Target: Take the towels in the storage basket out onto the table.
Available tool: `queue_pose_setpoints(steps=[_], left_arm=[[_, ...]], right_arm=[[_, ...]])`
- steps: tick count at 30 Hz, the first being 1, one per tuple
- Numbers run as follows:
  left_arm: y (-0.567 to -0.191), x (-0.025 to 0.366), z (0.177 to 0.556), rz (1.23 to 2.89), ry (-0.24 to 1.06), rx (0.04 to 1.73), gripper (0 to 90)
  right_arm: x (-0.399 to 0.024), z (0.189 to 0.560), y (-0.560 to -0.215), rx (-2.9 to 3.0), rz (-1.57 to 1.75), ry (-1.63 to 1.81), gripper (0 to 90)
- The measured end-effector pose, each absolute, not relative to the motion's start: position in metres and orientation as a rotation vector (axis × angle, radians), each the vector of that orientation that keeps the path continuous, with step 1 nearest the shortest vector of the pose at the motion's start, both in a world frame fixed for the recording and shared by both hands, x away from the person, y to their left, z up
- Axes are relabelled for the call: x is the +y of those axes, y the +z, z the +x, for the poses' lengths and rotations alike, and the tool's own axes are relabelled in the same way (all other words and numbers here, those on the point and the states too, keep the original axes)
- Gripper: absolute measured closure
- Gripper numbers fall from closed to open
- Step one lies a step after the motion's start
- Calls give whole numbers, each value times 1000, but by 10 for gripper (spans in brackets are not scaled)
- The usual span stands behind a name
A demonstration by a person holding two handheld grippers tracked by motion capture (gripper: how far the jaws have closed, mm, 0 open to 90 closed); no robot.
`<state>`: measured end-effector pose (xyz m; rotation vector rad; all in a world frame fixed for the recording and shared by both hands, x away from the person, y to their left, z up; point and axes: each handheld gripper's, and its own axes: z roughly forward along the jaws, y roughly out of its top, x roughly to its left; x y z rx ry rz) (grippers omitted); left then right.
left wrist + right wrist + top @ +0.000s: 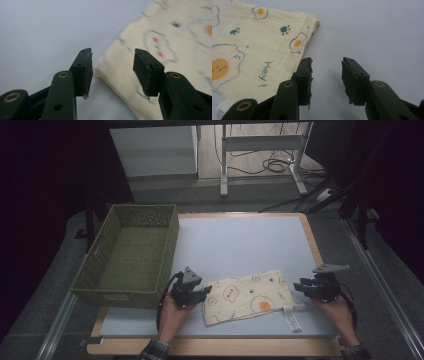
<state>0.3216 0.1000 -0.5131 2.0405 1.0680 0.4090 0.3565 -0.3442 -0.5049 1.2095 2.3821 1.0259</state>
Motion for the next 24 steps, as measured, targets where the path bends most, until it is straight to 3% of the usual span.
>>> queue_pose_setpoints(steps=[8, 13, 24], left_arm=[[-533, 96, 348, 2099, 414, 1133, 477], [-543, 101, 352, 2063, 407, 1139, 387], [-546, 103, 352, 2057, 399, 1112, 351]], right_arm=[[-345, 354, -504, 2385, 1207, 1029, 597], [-347, 352, -502, 2385, 1214, 1040, 584], [-341, 343, -498, 2399, 1188, 1050, 525]])
